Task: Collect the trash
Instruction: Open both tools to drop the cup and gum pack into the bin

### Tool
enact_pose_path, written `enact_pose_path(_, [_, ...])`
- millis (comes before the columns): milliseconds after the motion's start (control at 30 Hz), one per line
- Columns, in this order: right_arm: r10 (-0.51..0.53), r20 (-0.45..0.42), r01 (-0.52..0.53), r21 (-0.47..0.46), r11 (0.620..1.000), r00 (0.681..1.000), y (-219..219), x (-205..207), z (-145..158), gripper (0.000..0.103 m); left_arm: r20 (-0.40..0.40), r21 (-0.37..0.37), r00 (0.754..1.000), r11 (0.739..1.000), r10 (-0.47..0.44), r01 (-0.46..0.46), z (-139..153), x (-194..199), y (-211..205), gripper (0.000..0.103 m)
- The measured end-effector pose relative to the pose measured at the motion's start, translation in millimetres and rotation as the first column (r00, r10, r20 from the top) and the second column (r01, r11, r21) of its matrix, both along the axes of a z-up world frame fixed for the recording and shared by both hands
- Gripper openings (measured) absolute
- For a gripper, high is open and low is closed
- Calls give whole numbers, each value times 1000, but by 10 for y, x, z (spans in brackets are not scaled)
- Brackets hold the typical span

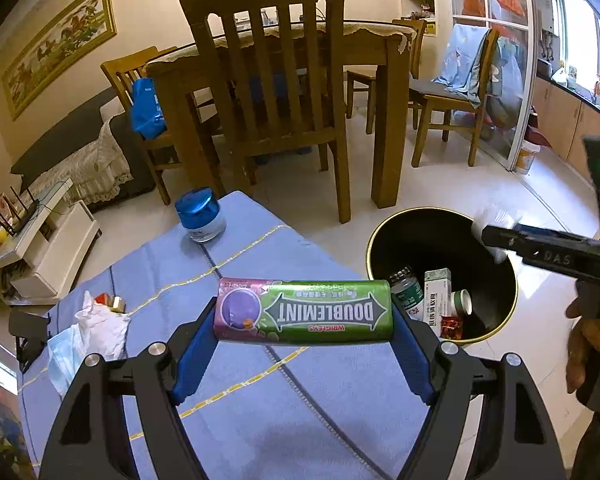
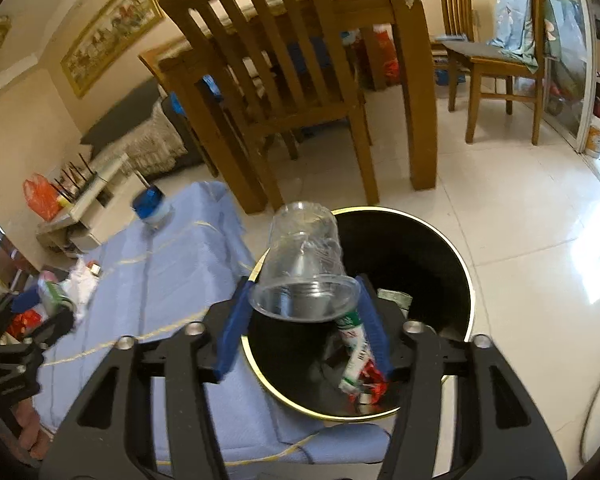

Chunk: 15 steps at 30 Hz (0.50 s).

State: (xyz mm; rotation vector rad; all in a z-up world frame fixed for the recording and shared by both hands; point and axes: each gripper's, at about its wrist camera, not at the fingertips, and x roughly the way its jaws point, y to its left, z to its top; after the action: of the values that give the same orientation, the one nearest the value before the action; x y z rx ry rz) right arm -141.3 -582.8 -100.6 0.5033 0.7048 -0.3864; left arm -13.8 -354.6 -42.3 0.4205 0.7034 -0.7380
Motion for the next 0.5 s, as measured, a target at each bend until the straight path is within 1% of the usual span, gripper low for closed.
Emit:
enact_pose_path(33, [-15, -12, 15, 0, 1000, 1000, -19, 1, -20, 73, 2, 0, 1000, 1000, -5, 5, -2, -6, -33, 77])
enact_pose_path(133, [-37, -3, 37, 16, 999, 999, -101, -59, -67, 71, 2, 2, 1000, 1000, -19, 19, -15, -27, -121, 77])
enact_pose_path(267, [-74, 14, 74, 24, 997, 997, -157, -195, -106, 70, 6, 7, 999, 999, -48, 48, -42, -76, -287, 77])
enact_pose_path(367, [-123, 37, 122, 27, 992, 992, -196, -371, -116, 70, 14, 6, 996, 996, -93, 92, -35, -115, -501, 77])
enact_pose_path(433, [-152, 51, 150, 45, 988, 987, -252, -469, -121, 71, 11, 1, 989, 989, -145, 145, -24, -154, -668, 77])
enact_pose_path(500, [-174, 57, 171, 57, 984, 983, -302, -567, -125, 71, 7, -3, 985, 985, -175, 175, -11, -186, -800, 77])
